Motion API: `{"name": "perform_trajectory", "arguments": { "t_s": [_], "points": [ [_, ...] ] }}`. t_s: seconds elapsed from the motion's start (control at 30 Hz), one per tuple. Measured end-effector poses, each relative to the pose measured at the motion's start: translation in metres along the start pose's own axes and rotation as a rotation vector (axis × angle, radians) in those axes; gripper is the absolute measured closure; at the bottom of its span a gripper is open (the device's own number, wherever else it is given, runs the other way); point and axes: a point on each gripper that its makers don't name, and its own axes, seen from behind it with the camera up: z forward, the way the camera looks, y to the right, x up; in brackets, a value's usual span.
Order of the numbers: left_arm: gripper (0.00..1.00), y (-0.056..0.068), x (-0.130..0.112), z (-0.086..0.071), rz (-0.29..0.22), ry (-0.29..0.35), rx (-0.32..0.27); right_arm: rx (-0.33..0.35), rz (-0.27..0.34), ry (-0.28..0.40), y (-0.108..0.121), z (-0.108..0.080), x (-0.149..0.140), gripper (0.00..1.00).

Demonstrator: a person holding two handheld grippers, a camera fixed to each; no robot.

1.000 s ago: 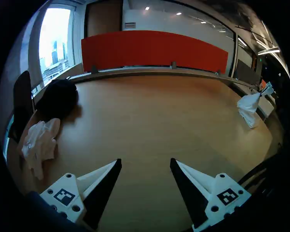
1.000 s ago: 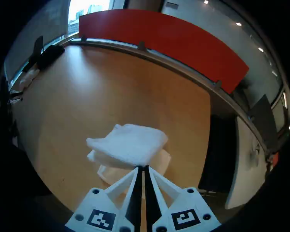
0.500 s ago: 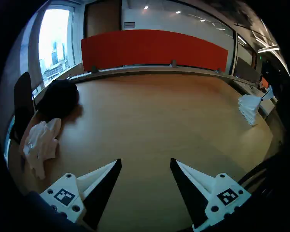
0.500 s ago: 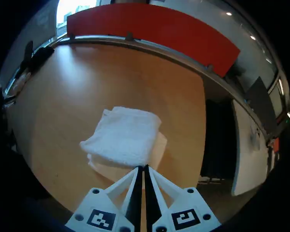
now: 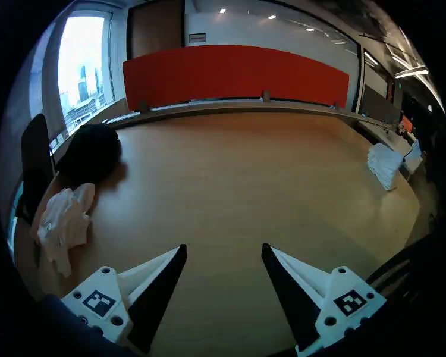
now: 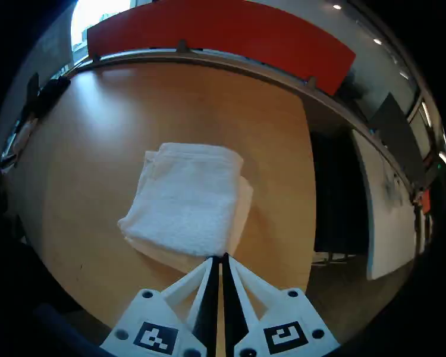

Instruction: Fold towel

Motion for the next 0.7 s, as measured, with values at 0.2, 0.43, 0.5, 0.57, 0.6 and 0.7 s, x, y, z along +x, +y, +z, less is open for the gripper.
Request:
{"name": "perform_trajectory", "arguments": {
  "t_s": [0.2, 0.43, 0.5, 0.57, 0.6, 0.7],
  "points": [
    [0.07, -0.001, 0.001, 0.0, -0.001, 0.0, 0.002, -0.007, 0.031, -0.019, -0.002, 0.006, -0.013, 0.97],
    [0.07, -0.003, 0.001, 0.0, 0.0, -0.002, 0.004, -0.009, 0.061, -0.044, -0.004, 0.011, -0.028, 0.97],
    [0.07, -0.003, 0.0, 0.001, 0.0, -0.003, 0.004, -0.01, 0.067, -0.051, -0.004, 0.012, -0.032, 0.97],
    [0.07, -0.003, 0.0, 0.001, 0.0, -0.005, 0.003, -0.009, 0.072, -0.056, -0.006, 0.014, -0.035, 0.97],
    [0.07, -0.003, 0.0, 0.001, 0.0, -0.005, 0.003, -0.01, 0.074, -0.059, -0.006, 0.015, -0.036, 0.97],
    [0.07, -0.003, 0.0, 0.002, 0.001, -0.005, 0.004, -0.011, 0.077, -0.069, -0.008, 0.017, -0.039, 0.97]
  ]
}}
